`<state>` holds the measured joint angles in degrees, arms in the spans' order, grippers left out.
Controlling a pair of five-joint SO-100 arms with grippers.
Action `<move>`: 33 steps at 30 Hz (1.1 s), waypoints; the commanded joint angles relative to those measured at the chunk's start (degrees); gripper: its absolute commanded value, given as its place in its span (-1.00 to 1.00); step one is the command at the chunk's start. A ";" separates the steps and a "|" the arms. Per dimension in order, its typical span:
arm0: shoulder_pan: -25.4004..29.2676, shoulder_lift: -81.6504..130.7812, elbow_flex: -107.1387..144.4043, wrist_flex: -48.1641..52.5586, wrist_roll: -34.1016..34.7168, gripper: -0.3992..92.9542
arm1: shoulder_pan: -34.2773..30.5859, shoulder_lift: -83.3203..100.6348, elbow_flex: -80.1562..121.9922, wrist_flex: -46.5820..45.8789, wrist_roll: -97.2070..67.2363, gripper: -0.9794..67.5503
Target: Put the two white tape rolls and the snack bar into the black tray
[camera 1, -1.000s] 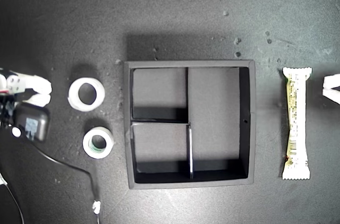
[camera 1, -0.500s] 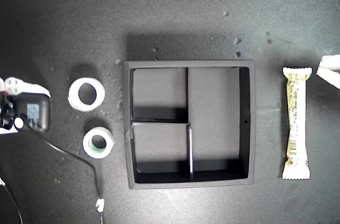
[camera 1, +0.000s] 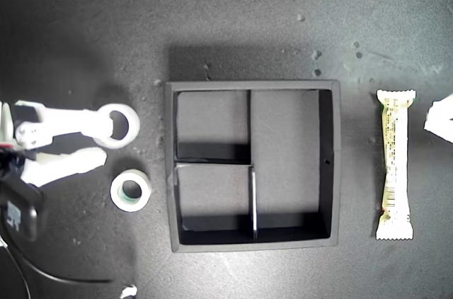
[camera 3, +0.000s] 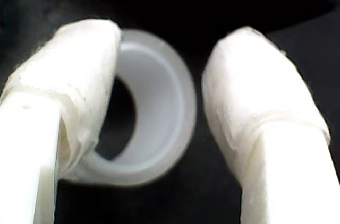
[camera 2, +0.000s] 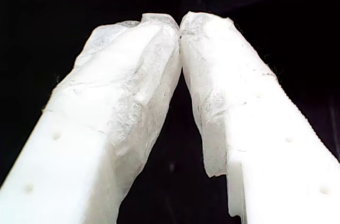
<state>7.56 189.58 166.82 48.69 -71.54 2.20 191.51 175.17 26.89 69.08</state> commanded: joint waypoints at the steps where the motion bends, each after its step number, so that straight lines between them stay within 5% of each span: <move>1: -0.35 -13.36 -9.05 -1.32 1.76 -0.69 | -1.93 0.35 -3.78 5.27 -2.64 -0.98; 11: 0.97 -56.34 -32.87 1.93 2.02 -0.64 | -11.43 -1.49 -16.88 17.93 -10.72 -0.94; 21: 2.46 -62.93 -34.89 3.78 -1.67 -0.63 | -17.14 -27.86 -30.76 17.40 -13.10 -0.77; 33: 2.37 -71.28 -35.86 1.05 -2.20 -0.61 | -17.14 -29.44 -30.32 16.96 -12.13 -0.71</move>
<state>10.02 120.23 134.82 50.71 -73.92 -14.68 162.16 146.25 44.65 56.51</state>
